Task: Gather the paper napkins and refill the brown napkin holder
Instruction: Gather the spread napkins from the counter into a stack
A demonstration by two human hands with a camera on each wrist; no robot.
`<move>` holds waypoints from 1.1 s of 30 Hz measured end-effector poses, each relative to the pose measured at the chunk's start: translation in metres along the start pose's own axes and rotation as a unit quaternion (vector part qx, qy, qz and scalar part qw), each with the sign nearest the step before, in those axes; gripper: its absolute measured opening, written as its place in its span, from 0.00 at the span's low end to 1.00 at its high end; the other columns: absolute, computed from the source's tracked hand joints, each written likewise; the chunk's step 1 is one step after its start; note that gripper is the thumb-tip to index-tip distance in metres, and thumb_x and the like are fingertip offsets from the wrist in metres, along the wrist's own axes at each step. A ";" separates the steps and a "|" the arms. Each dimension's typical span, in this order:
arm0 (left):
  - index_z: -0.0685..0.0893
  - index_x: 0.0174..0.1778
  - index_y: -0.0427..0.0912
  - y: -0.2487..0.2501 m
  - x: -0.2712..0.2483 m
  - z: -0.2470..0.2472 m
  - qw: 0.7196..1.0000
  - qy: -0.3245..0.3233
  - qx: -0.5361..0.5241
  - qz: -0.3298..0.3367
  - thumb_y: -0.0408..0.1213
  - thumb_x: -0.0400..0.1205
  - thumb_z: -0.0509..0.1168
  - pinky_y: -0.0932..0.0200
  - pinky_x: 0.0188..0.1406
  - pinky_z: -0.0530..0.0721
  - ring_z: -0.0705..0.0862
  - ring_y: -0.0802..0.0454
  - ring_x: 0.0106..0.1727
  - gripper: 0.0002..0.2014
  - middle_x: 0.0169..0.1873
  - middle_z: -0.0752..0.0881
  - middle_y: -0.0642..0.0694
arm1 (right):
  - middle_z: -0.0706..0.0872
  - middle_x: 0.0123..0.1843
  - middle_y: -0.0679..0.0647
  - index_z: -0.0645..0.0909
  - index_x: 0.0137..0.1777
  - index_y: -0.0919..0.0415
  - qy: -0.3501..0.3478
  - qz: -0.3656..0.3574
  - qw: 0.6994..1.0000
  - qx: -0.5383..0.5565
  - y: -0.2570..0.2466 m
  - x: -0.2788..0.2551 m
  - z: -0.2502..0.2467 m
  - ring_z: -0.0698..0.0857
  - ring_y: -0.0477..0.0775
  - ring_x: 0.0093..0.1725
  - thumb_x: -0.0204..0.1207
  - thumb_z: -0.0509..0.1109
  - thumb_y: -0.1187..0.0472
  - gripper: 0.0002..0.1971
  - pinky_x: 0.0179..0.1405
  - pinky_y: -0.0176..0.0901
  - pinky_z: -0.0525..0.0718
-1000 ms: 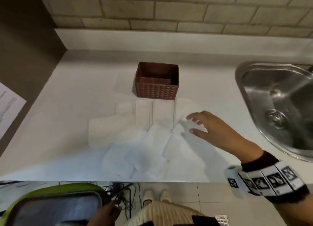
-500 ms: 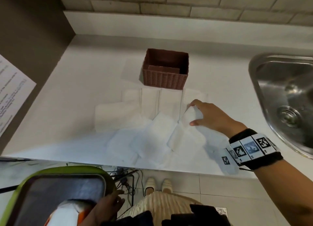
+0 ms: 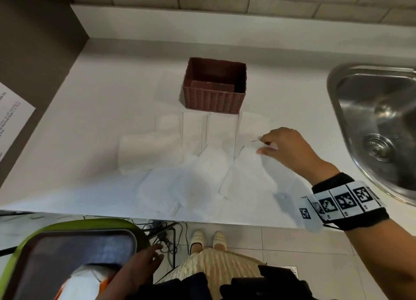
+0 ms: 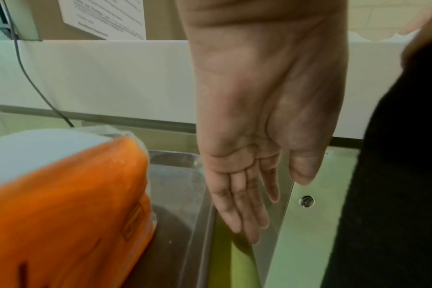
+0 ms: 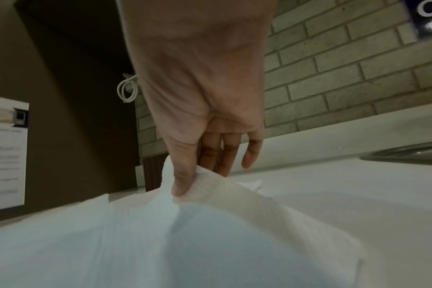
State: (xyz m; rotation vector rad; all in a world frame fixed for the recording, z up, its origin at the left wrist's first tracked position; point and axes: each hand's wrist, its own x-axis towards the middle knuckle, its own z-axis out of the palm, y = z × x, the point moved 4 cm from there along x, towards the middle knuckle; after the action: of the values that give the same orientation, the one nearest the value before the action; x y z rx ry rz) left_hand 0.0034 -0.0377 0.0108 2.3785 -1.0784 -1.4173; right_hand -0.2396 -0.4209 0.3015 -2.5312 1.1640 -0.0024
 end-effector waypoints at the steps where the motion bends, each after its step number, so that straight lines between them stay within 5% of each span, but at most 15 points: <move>1: 0.84 0.66 0.55 0.002 -0.005 -0.006 1.000 -0.001 0.003 0.005 0.85 0.50 0.38 0.92 0.48 0.61 0.64 1.00 0.42 0.58 0.61 0.89 0.42 | 0.86 0.35 0.57 0.82 0.37 0.63 0.001 -0.001 1.000 0.011 0.000 -0.002 -0.002 0.82 0.60 0.38 0.74 0.74 0.54 0.12 0.42 0.53 0.79; 4: 0.81 0.38 0.68 0.046 -0.064 -0.050 0.998 -0.063 0.025 0.016 0.86 0.52 0.40 0.86 0.46 0.69 0.74 0.91 0.39 0.38 0.55 0.91 0.41 | 0.84 0.32 0.58 0.81 0.39 0.64 0.007 -0.009 0.999 0.037 -0.005 -0.010 -0.019 0.81 0.61 0.34 0.75 0.73 0.56 0.11 0.36 0.49 0.76; 7: 0.88 0.36 0.68 0.128 -0.132 -0.116 0.990 -0.103 -0.062 0.075 0.64 0.79 0.60 0.70 0.50 0.81 0.84 0.72 0.37 0.14 0.52 0.92 0.44 | 0.85 0.33 0.61 0.82 0.43 0.64 0.032 -0.009 0.996 0.082 -0.015 -0.025 -0.053 0.83 0.63 0.36 0.76 0.72 0.58 0.09 0.38 0.48 0.77; 9: 0.91 0.44 0.65 0.181 -0.157 -0.156 0.977 -0.094 -0.127 0.142 0.60 0.81 0.61 0.60 0.58 0.86 0.89 0.66 0.48 0.13 0.51 0.93 0.51 | 0.90 0.38 0.58 0.84 0.45 0.59 0.066 -0.005 0.976 0.207 -0.031 -0.033 -0.077 0.88 0.55 0.39 0.76 0.72 0.60 0.03 0.44 0.47 0.83; 12: 0.84 0.58 0.70 0.267 -0.161 -0.203 0.934 0.024 -0.216 0.283 0.73 0.71 0.62 0.63 0.68 0.80 0.85 0.65 0.64 0.23 0.61 0.89 0.61 | 0.91 0.39 0.49 0.83 0.45 0.56 0.053 -0.019 0.902 0.429 -0.067 -0.031 -0.084 0.89 0.44 0.41 0.77 0.71 0.67 0.04 0.43 0.39 0.86; 15: 0.74 0.65 0.74 0.314 -0.130 -0.202 0.907 0.045 -0.285 0.306 0.69 0.65 0.73 0.50 0.72 0.79 0.86 0.65 0.63 0.31 0.60 0.89 0.65 | 0.92 0.43 0.59 0.81 0.50 0.61 0.021 -0.010 0.864 0.503 -0.101 -0.023 -0.059 0.89 0.53 0.40 0.78 0.70 0.68 0.04 0.38 0.42 0.85; 17: 0.74 0.70 0.60 0.329 -0.114 -0.191 0.916 0.035 -0.295 0.270 0.59 0.67 0.74 0.53 0.63 0.86 0.88 0.61 0.61 0.34 0.59 0.90 0.57 | 0.90 0.48 0.72 0.80 0.56 0.66 0.012 0.017 0.870 0.493 -0.110 -0.018 -0.038 0.88 0.67 0.40 0.78 0.71 0.64 0.09 0.39 0.49 0.84; 19: 0.82 0.67 0.50 0.329 -0.106 -0.188 0.925 0.072 -0.290 0.233 0.53 0.72 0.73 0.45 0.61 0.87 0.89 0.50 0.60 0.27 0.57 0.91 0.51 | 0.89 0.47 0.67 0.79 0.58 0.63 -0.001 0.052 0.891 0.451 -0.101 -0.016 -0.020 0.87 0.60 0.37 0.77 0.72 0.56 0.14 0.40 0.46 0.83; 21: 0.86 0.61 0.47 0.311 -0.099 -0.191 0.923 0.112 -0.317 0.185 0.44 0.80 0.72 0.40 0.62 0.86 0.89 0.45 0.58 0.15 0.53 0.92 0.49 | 0.86 0.51 0.55 0.77 0.62 0.57 -0.008 0.105 0.937 0.334 -0.076 -0.019 -0.006 0.85 0.50 0.45 0.73 0.74 0.47 0.22 0.46 0.44 0.81; 23: 0.87 0.59 0.45 0.289 -0.094 -0.197 0.917 0.130 -0.347 0.145 0.39 0.83 0.68 0.38 0.64 0.84 0.89 0.43 0.58 0.10 0.53 0.92 0.46 | 0.79 0.62 0.57 0.72 0.70 0.57 -0.024 0.173 0.973 0.148 -0.045 -0.027 0.009 0.80 0.56 0.60 0.67 0.75 0.39 0.36 0.56 0.48 0.78; 26: 0.88 0.53 0.46 0.263 -0.090 -0.207 0.908 0.173 -0.360 0.124 0.39 0.84 0.67 0.36 0.61 0.83 0.88 0.37 0.57 0.06 0.50 0.92 0.43 | 0.75 0.64 0.61 0.71 0.69 0.62 -0.057 0.245 0.968 -0.014 -0.023 -0.038 0.034 0.74 0.63 0.65 0.60 0.75 0.32 0.45 0.61 0.54 0.74; 31: 0.89 0.51 0.46 0.238 -0.088 -0.211 0.892 0.203 -0.387 0.121 0.40 0.85 0.66 0.47 0.51 0.84 0.89 0.44 0.50 0.07 0.46 0.92 0.46 | 0.74 0.60 0.58 0.77 0.57 0.59 -0.042 0.259 0.964 0.040 -0.017 -0.037 0.042 0.74 0.62 0.63 0.59 0.79 0.36 0.35 0.60 0.52 0.73; 33: 0.89 0.53 0.44 0.232 -0.088 -0.211 0.887 0.204 -0.396 0.120 0.40 0.85 0.65 0.49 0.52 0.83 0.89 0.47 0.47 0.08 0.46 0.92 0.47 | 0.75 0.62 0.59 0.73 0.63 0.59 -0.028 0.265 0.962 0.055 -0.017 -0.036 0.040 0.75 0.63 0.64 0.57 0.81 0.37 0.40 0.60 0.53 0.73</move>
State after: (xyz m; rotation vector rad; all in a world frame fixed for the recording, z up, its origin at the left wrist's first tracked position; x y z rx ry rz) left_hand 0.0363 -0.1917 0.2956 1.7420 -0.5059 -0.9387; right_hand -0.2444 -0.3716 0.2744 -2.0391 1.7255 0.1338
